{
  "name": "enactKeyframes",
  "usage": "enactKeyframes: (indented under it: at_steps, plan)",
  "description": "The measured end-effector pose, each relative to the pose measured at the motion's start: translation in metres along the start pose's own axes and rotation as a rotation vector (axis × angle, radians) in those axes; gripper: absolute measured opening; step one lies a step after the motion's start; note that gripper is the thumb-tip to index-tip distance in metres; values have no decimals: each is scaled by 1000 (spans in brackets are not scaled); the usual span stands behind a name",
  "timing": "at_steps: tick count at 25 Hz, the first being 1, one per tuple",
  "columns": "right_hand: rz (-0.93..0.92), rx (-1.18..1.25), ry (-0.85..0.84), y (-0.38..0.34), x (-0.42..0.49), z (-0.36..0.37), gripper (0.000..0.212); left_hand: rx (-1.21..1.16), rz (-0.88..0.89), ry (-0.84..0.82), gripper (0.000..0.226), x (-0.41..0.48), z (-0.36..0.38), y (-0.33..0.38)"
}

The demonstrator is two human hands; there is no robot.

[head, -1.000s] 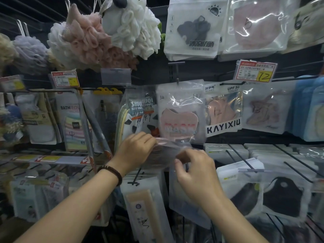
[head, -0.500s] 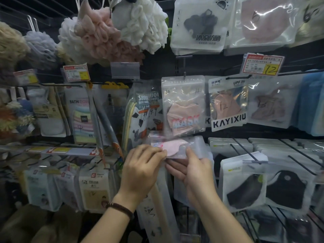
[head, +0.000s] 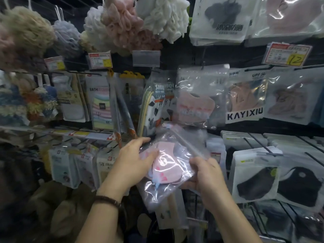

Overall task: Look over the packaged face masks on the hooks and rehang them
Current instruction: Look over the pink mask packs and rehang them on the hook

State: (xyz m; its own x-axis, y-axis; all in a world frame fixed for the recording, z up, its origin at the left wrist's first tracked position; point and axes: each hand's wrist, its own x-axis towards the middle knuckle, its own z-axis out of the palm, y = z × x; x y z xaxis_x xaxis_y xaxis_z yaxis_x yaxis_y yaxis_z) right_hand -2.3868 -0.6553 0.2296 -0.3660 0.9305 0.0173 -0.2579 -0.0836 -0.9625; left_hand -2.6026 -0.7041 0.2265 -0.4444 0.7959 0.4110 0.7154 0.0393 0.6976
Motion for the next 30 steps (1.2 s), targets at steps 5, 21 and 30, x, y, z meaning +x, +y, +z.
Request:
enactKeyframes:
  at_steps: [5,21,30]
  plan:
    - [-77,-127,-83,-8,23,7,38,-478,-186,-150,26,-3,-15,-18]
    - [-142,403,154,60,31,23,23,-1249,-272,398,31,-34,101,46]
    - [-232,61,-43,11,66,-30,16,-758,-162,251,18,3,23,13]
